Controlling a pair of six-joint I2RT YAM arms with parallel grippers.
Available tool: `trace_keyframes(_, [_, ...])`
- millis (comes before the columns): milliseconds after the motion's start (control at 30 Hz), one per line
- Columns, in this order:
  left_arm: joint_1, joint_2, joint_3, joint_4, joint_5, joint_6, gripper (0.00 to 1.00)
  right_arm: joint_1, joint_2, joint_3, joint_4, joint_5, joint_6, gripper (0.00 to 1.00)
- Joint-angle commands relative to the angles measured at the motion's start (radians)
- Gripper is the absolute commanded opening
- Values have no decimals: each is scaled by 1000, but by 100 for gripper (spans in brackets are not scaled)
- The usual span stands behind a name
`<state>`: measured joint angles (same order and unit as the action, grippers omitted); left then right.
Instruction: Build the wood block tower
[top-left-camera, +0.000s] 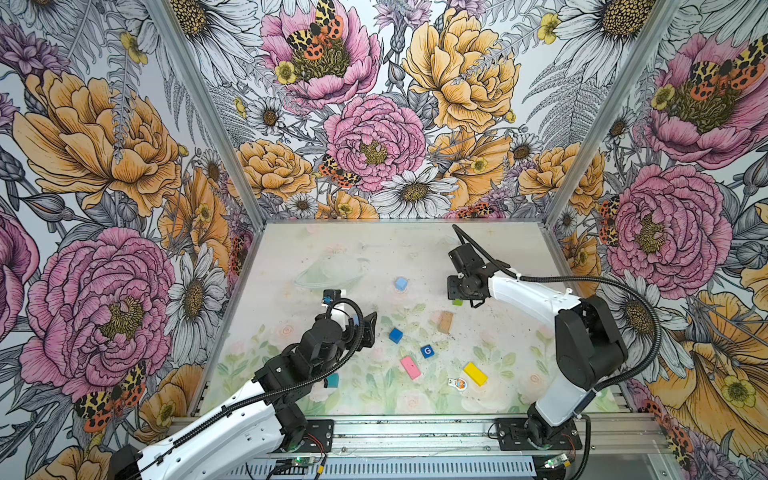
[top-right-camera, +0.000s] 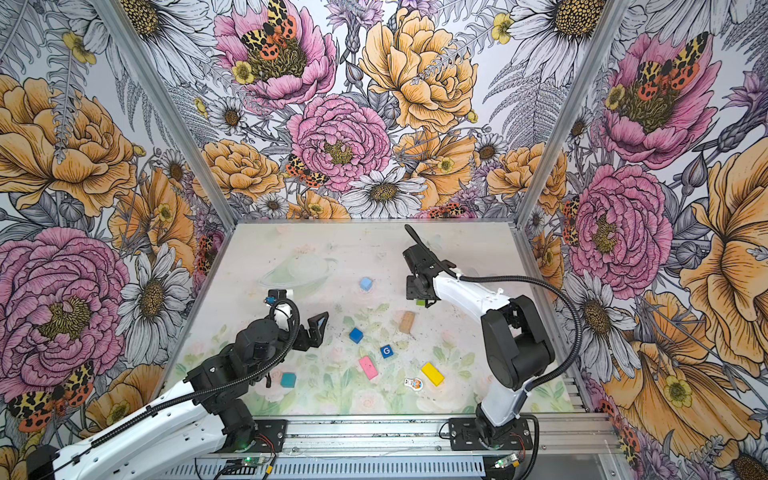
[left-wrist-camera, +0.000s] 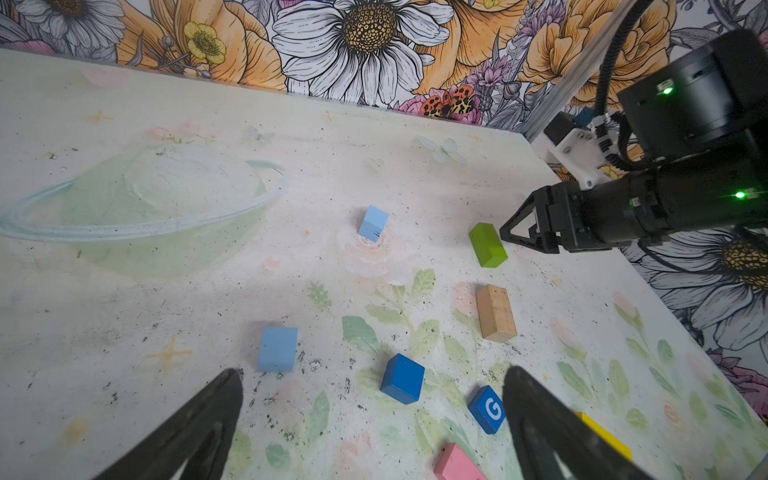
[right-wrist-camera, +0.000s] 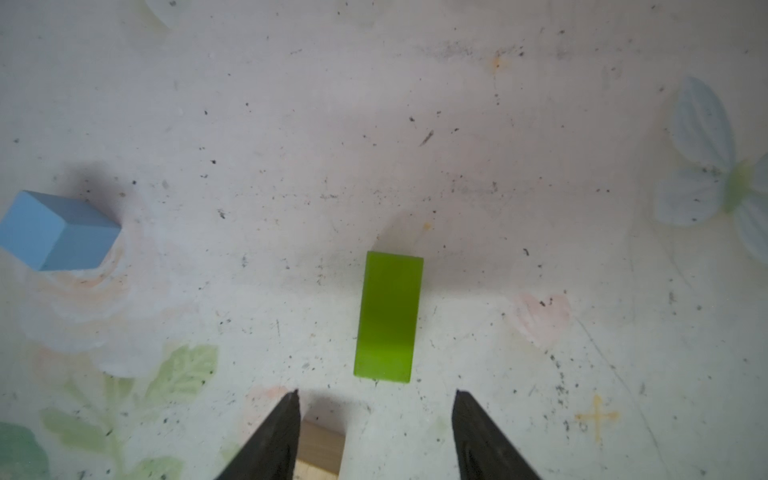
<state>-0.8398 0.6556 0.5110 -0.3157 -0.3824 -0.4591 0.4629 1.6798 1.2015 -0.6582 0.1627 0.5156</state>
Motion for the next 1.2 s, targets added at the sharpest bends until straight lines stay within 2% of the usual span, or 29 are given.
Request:
trace_keyframes(0, [5,-29,0,-11,37,-14,99,22,-71,-41,-31,-6,52,60])
trace_keyframes(367, [-29,-170,-38,-66,24,-77,99,137,-148,-121,-35,-15,156,60])
trace_keyframes(533, [-40,-220,-56,-98,20,-105,99,180,-109,-129,-35,-15,191,57])
trace_keyframes(800, [-42,-253,-68,-128,14,-111,99,213,-9,-116,-34,-7,224,45])
trace_keyframes(1167, [-40,-225,-59,-128,-2,-85,99,220,53,-104,-34,17,242,43])
